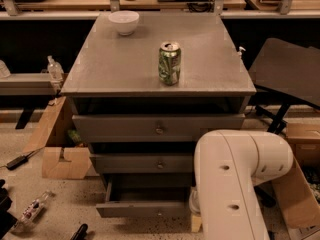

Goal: Open bottom drawer

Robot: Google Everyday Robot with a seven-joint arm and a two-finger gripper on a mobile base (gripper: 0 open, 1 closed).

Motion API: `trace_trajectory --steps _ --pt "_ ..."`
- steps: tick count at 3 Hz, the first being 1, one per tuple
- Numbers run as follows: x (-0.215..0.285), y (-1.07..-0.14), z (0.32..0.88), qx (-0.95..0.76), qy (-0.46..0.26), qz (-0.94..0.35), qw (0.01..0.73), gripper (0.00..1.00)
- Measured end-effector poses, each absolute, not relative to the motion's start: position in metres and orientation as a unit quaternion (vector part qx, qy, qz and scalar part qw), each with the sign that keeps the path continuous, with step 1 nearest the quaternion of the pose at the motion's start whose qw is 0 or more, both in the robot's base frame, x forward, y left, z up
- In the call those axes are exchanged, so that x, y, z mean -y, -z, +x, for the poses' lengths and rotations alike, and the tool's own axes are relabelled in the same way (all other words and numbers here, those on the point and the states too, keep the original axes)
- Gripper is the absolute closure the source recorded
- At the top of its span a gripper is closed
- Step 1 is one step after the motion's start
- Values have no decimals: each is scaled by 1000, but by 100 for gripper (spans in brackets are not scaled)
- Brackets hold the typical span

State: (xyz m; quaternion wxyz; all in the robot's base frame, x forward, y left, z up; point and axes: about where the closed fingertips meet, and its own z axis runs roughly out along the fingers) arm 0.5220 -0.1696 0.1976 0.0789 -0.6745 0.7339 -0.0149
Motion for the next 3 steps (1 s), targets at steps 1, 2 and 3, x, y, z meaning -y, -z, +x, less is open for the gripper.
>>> trace_trajectory --steps 1,2,3 --pt "167 -169 509 -747 -2 -663 53 27" --pt "172 -159 496 -760 -12 -648 45 50" --pt "178 -162 490 -768 -15 -639 42 73"
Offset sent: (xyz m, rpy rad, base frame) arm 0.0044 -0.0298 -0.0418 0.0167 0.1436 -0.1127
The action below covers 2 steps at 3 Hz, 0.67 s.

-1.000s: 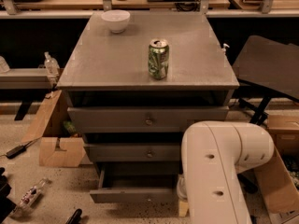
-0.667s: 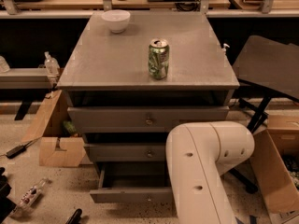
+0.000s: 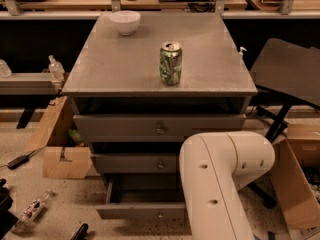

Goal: Open bottom drawer

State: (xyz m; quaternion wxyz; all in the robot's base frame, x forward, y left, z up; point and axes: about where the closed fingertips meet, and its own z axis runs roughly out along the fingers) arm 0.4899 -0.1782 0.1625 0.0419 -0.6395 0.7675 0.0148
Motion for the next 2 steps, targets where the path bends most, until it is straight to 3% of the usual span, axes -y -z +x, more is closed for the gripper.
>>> trace_trajectory --steps 1,2 --pt "178 -162 490 -768 -15 -639 42 96" --pt "178 -162 490 -768 -15 -639 42 100"
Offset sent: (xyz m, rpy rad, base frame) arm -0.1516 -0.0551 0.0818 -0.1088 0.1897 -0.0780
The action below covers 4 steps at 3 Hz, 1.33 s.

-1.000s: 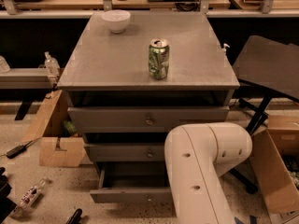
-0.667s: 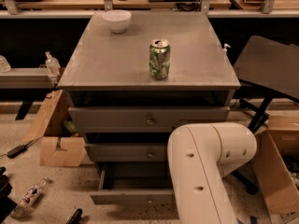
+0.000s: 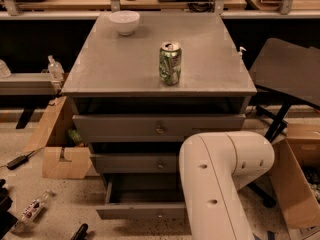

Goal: Open bottom drawer

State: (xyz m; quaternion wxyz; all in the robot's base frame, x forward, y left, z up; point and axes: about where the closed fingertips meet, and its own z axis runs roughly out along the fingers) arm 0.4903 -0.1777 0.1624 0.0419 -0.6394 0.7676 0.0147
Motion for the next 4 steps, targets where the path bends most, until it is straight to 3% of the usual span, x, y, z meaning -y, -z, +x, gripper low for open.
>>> trace_trajectory --steps 4 --pt "177 -162 491 -768 -15 -639 42 100"
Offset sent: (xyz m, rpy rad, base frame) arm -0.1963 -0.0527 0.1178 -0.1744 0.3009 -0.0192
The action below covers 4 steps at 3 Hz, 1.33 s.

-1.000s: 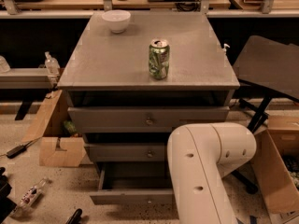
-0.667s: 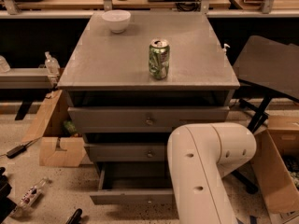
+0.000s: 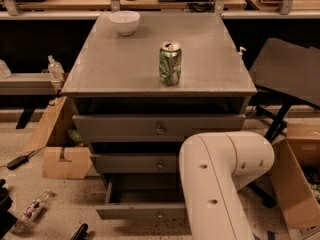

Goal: Open bottom drawer

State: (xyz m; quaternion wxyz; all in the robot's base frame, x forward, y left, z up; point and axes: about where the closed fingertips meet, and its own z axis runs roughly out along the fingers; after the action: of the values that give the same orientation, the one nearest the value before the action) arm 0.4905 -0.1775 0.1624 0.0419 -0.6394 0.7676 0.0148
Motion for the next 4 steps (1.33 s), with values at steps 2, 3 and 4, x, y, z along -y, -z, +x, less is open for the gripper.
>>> trace_trajectory --steps 2,3,4 --pt "177 -162 490 -768 -15 -639 42 58" --pt "177 -162 490 -768 -15 -639 42 34" --pt "177 -162 490 -768 -15 -639 42 11"
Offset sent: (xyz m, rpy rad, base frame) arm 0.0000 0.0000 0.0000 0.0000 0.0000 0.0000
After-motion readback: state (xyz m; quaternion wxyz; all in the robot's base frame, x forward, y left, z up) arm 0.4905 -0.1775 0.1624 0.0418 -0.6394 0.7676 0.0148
